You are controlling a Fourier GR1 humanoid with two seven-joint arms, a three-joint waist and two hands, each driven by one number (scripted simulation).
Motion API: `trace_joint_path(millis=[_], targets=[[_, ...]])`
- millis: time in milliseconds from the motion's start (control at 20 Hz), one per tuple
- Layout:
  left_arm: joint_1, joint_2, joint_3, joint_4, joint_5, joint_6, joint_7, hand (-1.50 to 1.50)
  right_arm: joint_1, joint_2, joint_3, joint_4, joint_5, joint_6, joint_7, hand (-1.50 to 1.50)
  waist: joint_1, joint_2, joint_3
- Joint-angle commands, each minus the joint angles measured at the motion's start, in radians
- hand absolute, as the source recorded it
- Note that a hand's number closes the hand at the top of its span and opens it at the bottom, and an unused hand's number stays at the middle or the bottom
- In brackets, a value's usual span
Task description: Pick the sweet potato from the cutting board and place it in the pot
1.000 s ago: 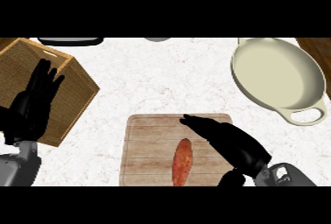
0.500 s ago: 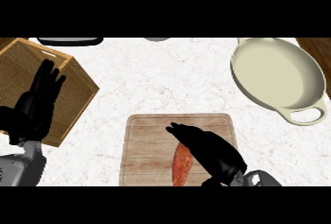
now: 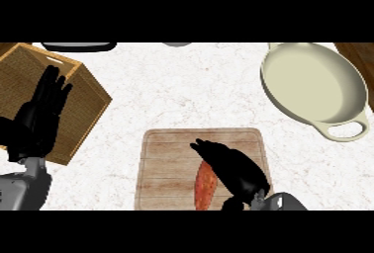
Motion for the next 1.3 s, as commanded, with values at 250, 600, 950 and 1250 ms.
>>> trace_joint_path(millis=[250, 600, 950, 1250], targets=[[-0.006, -0.037, 0.048, 0.033, -0.035, -0.043, -0.027, 0.00, -0.048, 0.108, -0.070, 0.213, 0.113, -0.008, -0.110, -1.50, 0.003, 0.001, 0.000], [0.006, -0.106, 0.005, -0.030, -0.109, -0.010, 0.013, 0.00, -0.014, 0.123, -0.099, 0.268, 0.184, -0.020, -0.182, -1.50, 0.002, 0.001, 0.000], [-0.030, -0.053, 0.107, 0.037, -0.047, -0.095, -0.008, 0.00, -0.036, 0.128, -0.037, 0.320, 0.288, -0.046, -0.321, 1.50, 0.001, 0.001, 0.000], [0.004, -0.078, 0.070, -0.047, -0.093, -0.070, 0.054, 0.00, 0.021, 0.118, -0.035, 0.373, 0.330, -0.103, -0.425, 1.50, 0.003, 0.000, 0.000]])
